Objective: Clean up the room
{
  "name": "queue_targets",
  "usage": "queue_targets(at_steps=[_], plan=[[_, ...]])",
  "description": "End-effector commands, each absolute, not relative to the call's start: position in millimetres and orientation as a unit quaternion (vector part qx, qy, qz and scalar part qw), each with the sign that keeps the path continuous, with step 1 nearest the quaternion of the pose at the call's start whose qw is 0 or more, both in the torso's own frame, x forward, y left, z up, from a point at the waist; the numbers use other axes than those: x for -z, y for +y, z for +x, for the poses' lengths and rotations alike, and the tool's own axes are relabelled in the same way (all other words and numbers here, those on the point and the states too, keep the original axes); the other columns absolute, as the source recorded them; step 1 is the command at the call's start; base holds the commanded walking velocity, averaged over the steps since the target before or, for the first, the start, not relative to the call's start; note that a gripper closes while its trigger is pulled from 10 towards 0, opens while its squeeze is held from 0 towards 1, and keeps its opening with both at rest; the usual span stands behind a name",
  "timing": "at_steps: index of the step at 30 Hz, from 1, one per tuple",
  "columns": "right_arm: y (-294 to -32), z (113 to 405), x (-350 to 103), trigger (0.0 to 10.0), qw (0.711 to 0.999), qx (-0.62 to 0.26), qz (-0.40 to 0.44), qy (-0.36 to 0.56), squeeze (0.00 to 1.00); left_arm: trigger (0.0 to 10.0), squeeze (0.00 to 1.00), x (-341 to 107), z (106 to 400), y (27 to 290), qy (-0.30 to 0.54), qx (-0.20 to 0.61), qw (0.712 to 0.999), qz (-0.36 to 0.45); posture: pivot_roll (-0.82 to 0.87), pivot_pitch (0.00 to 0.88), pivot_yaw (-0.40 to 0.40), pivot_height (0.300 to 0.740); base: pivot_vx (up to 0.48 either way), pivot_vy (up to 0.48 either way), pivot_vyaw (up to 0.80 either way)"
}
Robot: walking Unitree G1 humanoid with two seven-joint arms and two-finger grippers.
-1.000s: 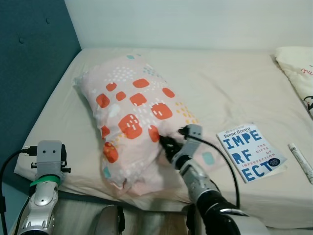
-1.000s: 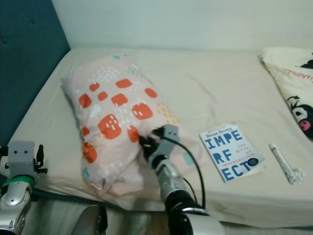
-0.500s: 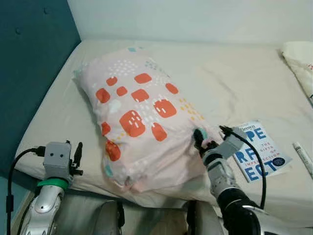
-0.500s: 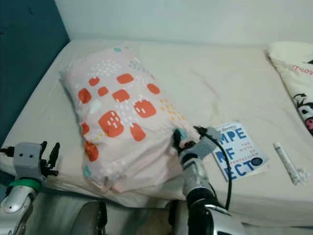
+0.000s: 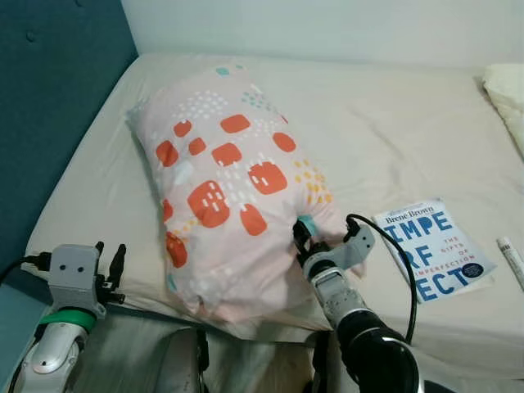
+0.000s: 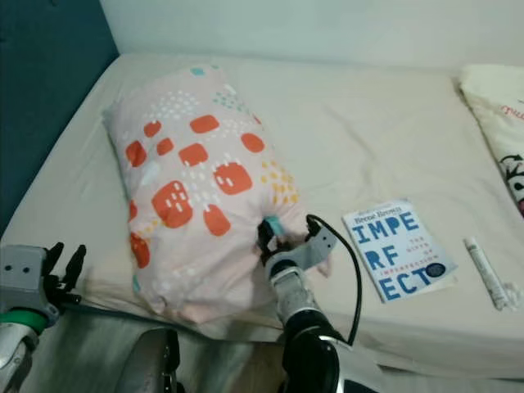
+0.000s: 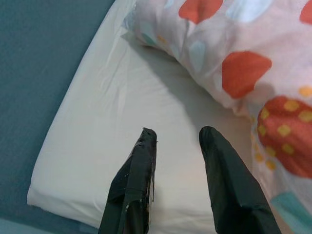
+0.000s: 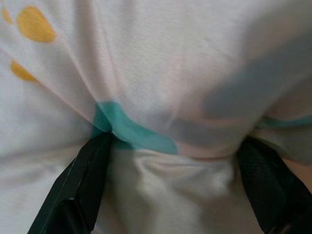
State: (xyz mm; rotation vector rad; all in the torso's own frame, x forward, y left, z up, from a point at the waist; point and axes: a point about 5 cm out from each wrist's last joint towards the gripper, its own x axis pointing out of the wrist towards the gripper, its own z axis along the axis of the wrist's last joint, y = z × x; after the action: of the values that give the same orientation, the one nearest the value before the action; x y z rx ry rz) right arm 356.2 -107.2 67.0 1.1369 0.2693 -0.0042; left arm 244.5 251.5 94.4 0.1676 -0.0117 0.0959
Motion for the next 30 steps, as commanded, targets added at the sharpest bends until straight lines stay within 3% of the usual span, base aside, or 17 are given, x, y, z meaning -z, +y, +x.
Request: queue_targets(at_steps=[1,4,7,8,9,10,13,18,22,30], plan=[[-95,353,-65,10.0,0.813,-0.010,0.565,0.139,0.00,10.0,0.00,-90,240,254,0.009,-0.048,0.996,0.079,0.29,0.161,0.056,0.598,0.000,0.000,0.00],[-86,356,-73,10.0,0.798,-0.043,0.587,0.129,0.00,10.0,0.00,-90,240,243,0.011,-0.019,0.997,0.080,0.29,0.154,0.055,0.598,0.000,0.000,0.00],[-81,358,-77,10.0,0.805,-0.067,0.575,0.126,0.00,10.0,0.00,-89,242,235,0.013,-0.002,0.996,0.085,0.28,0.153,0.056,0.598,0.000,0.000,0.00],[-80,358,-78,1.0,0.807,-0.072,0.573,0.124,0.00,10.0,0.00,-88,244,232,0.014,0.002,0.996,0.087,0.28,0.151,0.058,0.598,0.000,0.000,0.00],[-80,358,-78,1.0,0.807,-0.072,0.573,0.124,0.00,10.0,0.00,-88,244,232,0.014,0.002,0.996,0.087,0.28,0.151,0.058,0.598,0.000,0.000,0.00],[-81,358,-78,0.0,0.810,-0.076,0.570,0.120,0.00,10.0,0.00,-87,245,228,0.016,0.010,0.996,0.089,0.28,0.146,0.060,0.598,0.000,0.000,0.00],[-83,358,-78,0.0,0.818,-0.086,0.556,0.118,0.00,10.0,0.00,-84,247,212,0.023,0.036,0.995,0.092,0.27,0.146,0.058,0.598,0.000,0.000,0.00],[-84,358,-78,0.0,0.821,-0.088,0.552,0.119,0.00,10.0,0.00,-83,248,207,0.025,0.042,0.995,0.092,0.26,0.143,0.057,0.598,0.000,0.000,0.00],[-87,357,-77,0.0,0.841,-0.108,0.514,0.129,0.00,10.0,0.00,-76,250,193,0.033,0.044,0.994,0.093,0.25,0.134,0.049,0.598,0.000,0.000,0.00],[-88,355,-74,0.0,0.859,-0.127,0.477,0.139,0.00,10.0,0.00,-75,252,217,0.046,-0.015,0.992,0.119,0.25,0.134,0.043,0.598,0.000,0.000,0.00]])
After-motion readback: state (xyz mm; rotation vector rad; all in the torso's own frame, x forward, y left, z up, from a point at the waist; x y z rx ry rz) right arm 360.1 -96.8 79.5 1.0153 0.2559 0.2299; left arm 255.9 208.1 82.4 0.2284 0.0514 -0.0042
